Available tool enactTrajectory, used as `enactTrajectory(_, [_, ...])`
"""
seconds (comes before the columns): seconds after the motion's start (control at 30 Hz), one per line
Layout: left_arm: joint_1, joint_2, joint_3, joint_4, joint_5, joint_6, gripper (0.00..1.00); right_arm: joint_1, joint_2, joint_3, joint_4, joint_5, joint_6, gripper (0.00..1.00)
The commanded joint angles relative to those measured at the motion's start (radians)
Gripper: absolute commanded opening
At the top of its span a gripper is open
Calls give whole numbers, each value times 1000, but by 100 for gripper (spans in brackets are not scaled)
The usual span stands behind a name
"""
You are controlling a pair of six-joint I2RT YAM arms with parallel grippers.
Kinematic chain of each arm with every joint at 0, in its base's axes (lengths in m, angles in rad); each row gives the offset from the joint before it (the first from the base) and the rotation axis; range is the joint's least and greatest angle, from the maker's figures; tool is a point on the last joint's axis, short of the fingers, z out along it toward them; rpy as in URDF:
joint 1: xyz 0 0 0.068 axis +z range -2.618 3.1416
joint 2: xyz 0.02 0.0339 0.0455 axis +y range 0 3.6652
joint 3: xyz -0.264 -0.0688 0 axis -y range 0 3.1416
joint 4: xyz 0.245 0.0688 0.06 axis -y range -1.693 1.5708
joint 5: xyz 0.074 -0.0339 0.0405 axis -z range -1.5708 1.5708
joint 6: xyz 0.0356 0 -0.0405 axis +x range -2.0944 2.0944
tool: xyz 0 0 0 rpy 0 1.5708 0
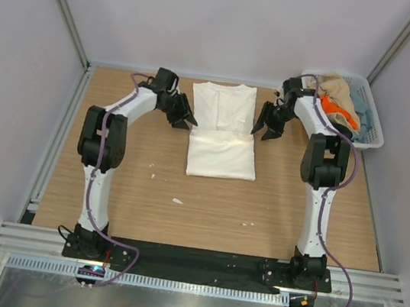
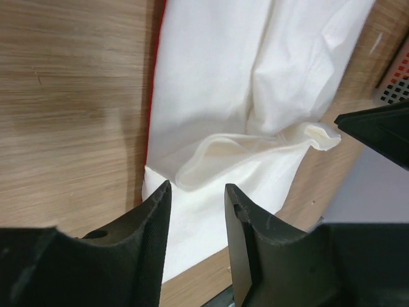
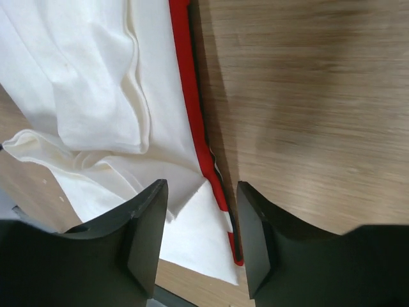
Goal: Fold and stack the t-shirts
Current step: Fold the tshirt
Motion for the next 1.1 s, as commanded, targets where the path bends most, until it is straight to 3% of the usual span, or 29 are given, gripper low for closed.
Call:
enactTrajectory(0.0, [8, -138, 78, -91, -88, 127, 41, 1, -96, 85, -112, 142, -91, 55])
enactTrajectory(0.17, [-13, -255, -76, -41, -19, 102, 41, 18, -315, -163, -10, 113, -76, 57])
enactTrajectory(0.27, [-56, -298, -210, 103, 57, 34, 34, 41, -400, -341, 159, 24, -11, 53])
enactTrajectory(0.37, [-96, -271, -270, 263, 142, -43, 23, 61, -405, -462, 344, -133, 86, 35])
enactTrajectory(0.43, [-115, -231, -282, 367, 163, -68, 17, 73, -395, -539, 500, -199, 143, 16])
enactTrajectory(0.63, [-118, -113, -291, 642, 229, -198, 10, 85, -319, -601, 761, -260, 270, 10])
enactTrajectory(0.73, [-115, -44, -284, 763, 246, -280, 9, 84, -253, -569, 810, -271, 306, 9])
enactTrajectory(1.07, [-89, 96, -207, 849, 240, -329, 7, 42, -109, -453, 872, -283, 369, 9])
